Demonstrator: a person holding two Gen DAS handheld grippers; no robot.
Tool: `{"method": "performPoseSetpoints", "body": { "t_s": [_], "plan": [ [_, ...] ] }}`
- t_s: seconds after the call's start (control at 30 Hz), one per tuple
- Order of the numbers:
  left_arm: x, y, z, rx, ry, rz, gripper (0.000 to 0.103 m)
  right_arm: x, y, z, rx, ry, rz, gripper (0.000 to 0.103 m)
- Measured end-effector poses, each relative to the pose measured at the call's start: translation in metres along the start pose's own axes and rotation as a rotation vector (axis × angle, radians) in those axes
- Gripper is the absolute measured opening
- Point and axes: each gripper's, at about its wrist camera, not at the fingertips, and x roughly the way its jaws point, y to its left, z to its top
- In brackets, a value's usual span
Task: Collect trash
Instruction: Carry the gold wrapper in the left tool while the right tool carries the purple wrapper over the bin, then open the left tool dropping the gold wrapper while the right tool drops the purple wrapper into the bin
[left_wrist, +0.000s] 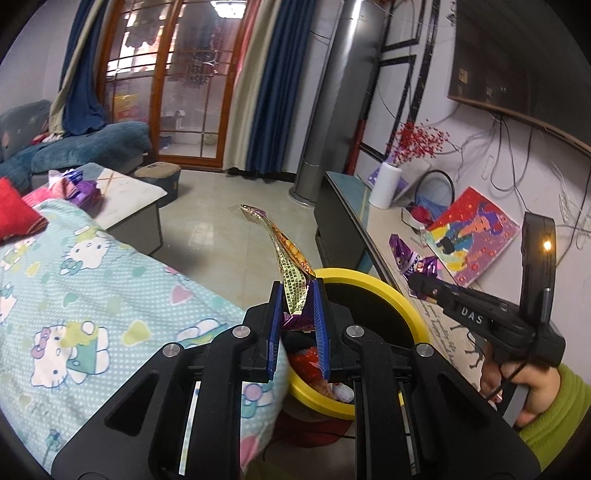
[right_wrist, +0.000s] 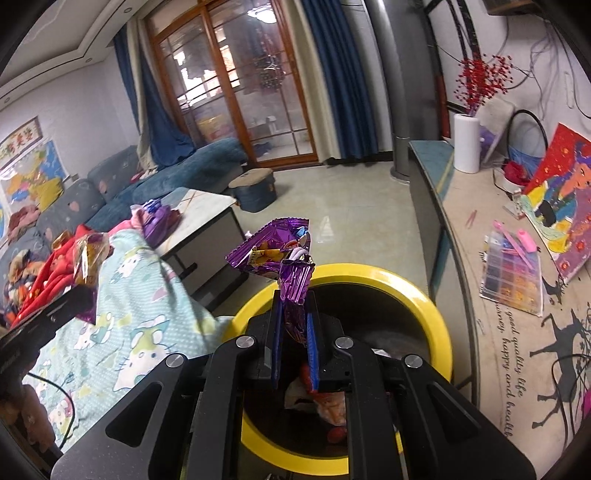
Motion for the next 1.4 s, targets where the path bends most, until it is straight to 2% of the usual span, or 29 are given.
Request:
{"method": "performPoseSetpoints", "body": {
  "t_s": [0.53, 1.07, 1.17, 1.23, 1.3, 1.33, 1.4],
  "plan": [
    [0.035, -0.044, -0.012, 0.106, 0.095, -0.038, 0.012, 0.012, -0.033, -0.015, 0.050, 0.079, -0.022, 0.012],
    [0.079, -0.059, -0.023, 0.175, 0.194, -0.066, 0.012, 0.022, -0.053, -0.028, 0.100, 0.128, -0.013, 0.014],
    [0.086, -0.058, -0.022, 0.172, 0.210, -0.062, 0.018, 0.023, -0.055, -0.030, 0.104, 0.136, -0.010, 0.016],
    [0.088, -0.059, -0.022, 0.173, 0.211, -0.055, 0.031, 0.023, -0.056, -0.031, 0.106, 0.137, -0.010, 0.021],
    [0.090, -0.059, -0.021, 0.170, 0.212, -0.051, 0.034, 0.023, -0.056, -0.032, 0.102, 0.138, -0.010, 0.024],
    [0.091, -0.059, -0.021, 0.167, 0.214, -0.046, 0.041, 0.023, -0.056, -0.033, 0.102, 0.139, -0.013, 0.026],
    [0.091, -0.057, -0.022, 0.160, 0.215, -0.036, 0.045, 0.022, -0.058, -0.034, 0.103, 0.138, -0.015, 0.029]
  ]
}}
